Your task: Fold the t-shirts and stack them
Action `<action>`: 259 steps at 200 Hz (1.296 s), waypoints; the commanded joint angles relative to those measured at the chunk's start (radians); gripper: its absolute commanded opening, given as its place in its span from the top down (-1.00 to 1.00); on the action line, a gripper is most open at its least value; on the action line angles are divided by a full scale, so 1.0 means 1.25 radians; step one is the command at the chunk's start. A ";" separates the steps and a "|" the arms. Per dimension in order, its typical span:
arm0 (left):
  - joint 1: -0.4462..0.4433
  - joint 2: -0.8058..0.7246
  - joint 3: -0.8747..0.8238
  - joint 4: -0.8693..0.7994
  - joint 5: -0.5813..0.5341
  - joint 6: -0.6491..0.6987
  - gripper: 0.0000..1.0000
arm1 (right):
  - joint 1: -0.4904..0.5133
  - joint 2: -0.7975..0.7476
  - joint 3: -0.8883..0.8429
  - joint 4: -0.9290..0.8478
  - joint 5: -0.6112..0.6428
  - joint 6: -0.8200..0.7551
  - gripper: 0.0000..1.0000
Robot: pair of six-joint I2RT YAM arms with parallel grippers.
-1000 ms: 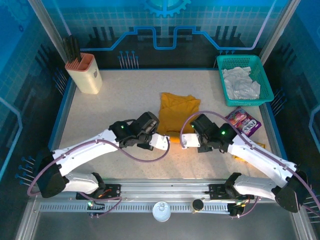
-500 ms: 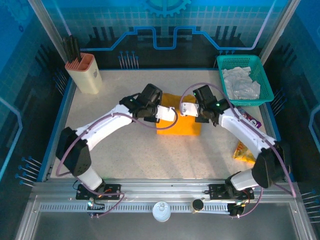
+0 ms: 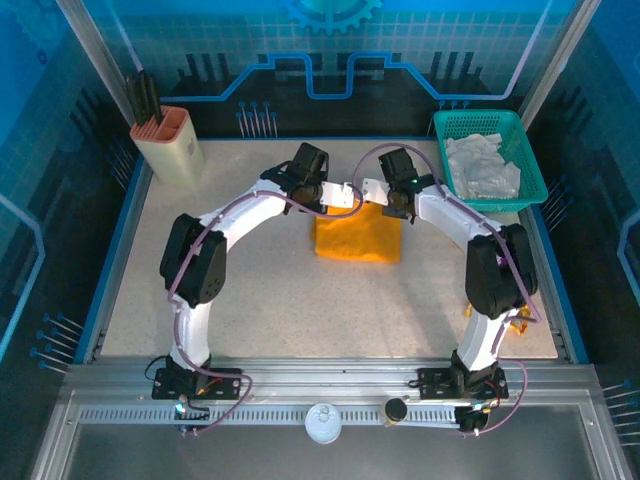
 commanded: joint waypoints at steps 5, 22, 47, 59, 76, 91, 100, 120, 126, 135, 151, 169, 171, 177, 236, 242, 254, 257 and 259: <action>0.019 0.055 0.026 0.123 0.013 -0.020 1.00 | -0.018 0.056 0.038 0.085 0.033 0.029 1.00; 0.025 0.086 0.029 0.178 0.001 -0.025 1.00 | -0.023 0.091 0.047 0.116 0.042 0.047 1.00; 0.029 0.128 0.035 0.229 -0.015 -0.035 1.00 | -0.029 0.132 0.049 0.166 0.050 0.073 1.00; 0.030 0.144 0.034 0.257 -0.028 -0.043 1.00 | -0.032 0.151 0.047 0.197 0.060 0.095 1.00; 0.033 0.159 0.028 0.298 -0.045 -0.064 0.98 | -0.036 0.172 0.045 0.226 0.059 0.131 0.90; 0.034 0.162 0.015 0.339 -0.056 -0.088 0.76 | -0.040 0.182 0.041 0.249 0.057 0.172 0.62; 0.034 0.161 0.006 0.363 -0.062 -0.100 0.64 | -0.044 0.182 0.035 0.264 0.052 0.197 0.46; 0.034 0.152 -0.022 0.437 -0.086 -0.136 0.37 | -0.052 0.171 0.022 0.289 0.042 0.263 0.12; 0.034 0.147 -0.028 0.455 -0.095 -0.144 0.25 | -0.057 0.166 0.023 0.291 0.044 0.283 0.03; 0.035 0.139 -0.036 0.482 -0.111 -0.159 0.05 | -0.060 0.159 0.024 0.294 0.059 0.316 -0.09; 0.035 0.118 -0.057 0.524 -0.143 -0.177 -0.19 | -0.065 0.134 0.017 0.288 0.076 0.358 -0.19; 0.035 0.078 -0.099 0.602 -0.187 -0.211 -0.50 | -0.069 0.077 -0.014 0.287 0.083 0.403 -0.23; 0.035 0.072 -0.102 0.608 -0.192 -0.215 -0.53 | -0.070 0.069 -0.018 0.286 0.084 0.410 -0.24; 0.035 0.053 -0.119 0.633 -0.206 -0.232 -0.63 | -0.072 0.045 -0.028 0.280 0.091 0.436 -0.26; 0.039 -0.201 -0.220 0.542 -0.367 -0.634 -0.90 | -0.132 -0.078 0.114 -0.257 -0.035 0.928 -0.08; 0.039 -0.225 -0.218 0.487 -0.373 -0.681 -0.92 | -0.132 -0.087 0.106 -0.277 -0.072 0.945 -0.03; 0.038 -0.264 -0.205 0.345 -0.356 -0.765 -0.95 | -0.125 -0.114 0.063 -0.278 -0.135 0.976 0.01; 0.037 -0.272 -0.201 0.307 -0.352 -0.789 -0.95 | -0.124 -0.123 0.048 -0.273 -0.152 0.982 0.02; 0.037 -0.276 -0.197 0.283 -0.350 -0.803 -0.94 | -0.122 -0.127 0.039 -0.268 -0.163 0.986 0.02</action>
